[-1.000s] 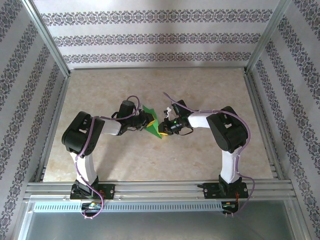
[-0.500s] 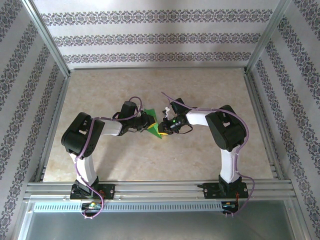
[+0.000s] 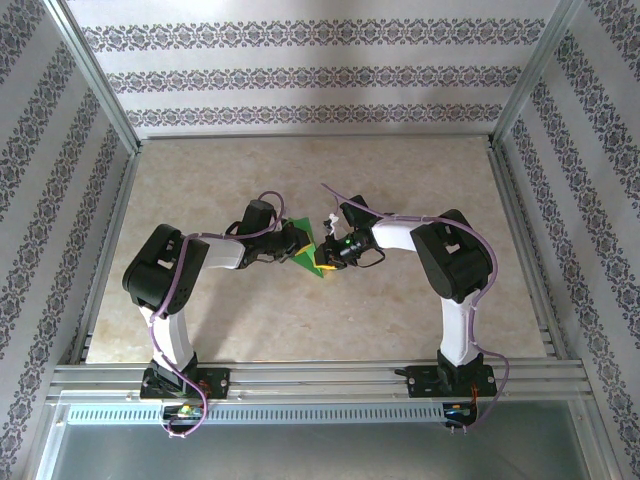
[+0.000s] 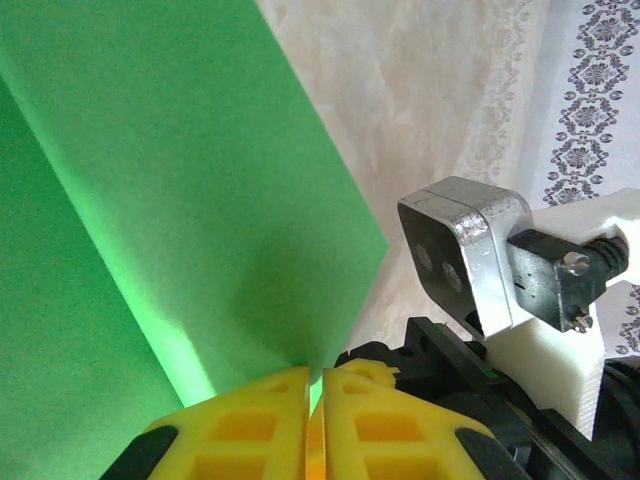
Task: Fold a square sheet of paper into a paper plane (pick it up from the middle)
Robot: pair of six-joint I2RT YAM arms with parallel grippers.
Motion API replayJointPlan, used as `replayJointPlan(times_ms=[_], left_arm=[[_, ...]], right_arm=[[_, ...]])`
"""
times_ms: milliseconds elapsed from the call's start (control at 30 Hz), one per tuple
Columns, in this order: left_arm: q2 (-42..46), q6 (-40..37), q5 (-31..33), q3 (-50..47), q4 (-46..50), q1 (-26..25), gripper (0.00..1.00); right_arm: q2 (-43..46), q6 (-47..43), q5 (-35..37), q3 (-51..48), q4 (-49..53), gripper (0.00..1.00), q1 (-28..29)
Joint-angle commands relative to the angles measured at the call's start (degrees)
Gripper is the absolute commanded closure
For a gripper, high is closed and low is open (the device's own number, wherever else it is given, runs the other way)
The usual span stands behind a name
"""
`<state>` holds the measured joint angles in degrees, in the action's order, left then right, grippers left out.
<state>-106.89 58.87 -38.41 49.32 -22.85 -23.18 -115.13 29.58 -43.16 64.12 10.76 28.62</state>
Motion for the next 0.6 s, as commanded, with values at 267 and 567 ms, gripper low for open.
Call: replayJointPlan(times_ms=[267,567], left_arm=[[-2.00,-2.09,1.39,2.07,3.41,-0.38,0.89],[-2.76,-2.71,1.67,2.63,4.39,-0.38,0.89]], right_arm=[[-2.82,-1.37,5.10,-3.15,2.08,0.81,-0.20],[-2.56,-0.45,4.30,-4.09,1.04,0.82,-0.50]])
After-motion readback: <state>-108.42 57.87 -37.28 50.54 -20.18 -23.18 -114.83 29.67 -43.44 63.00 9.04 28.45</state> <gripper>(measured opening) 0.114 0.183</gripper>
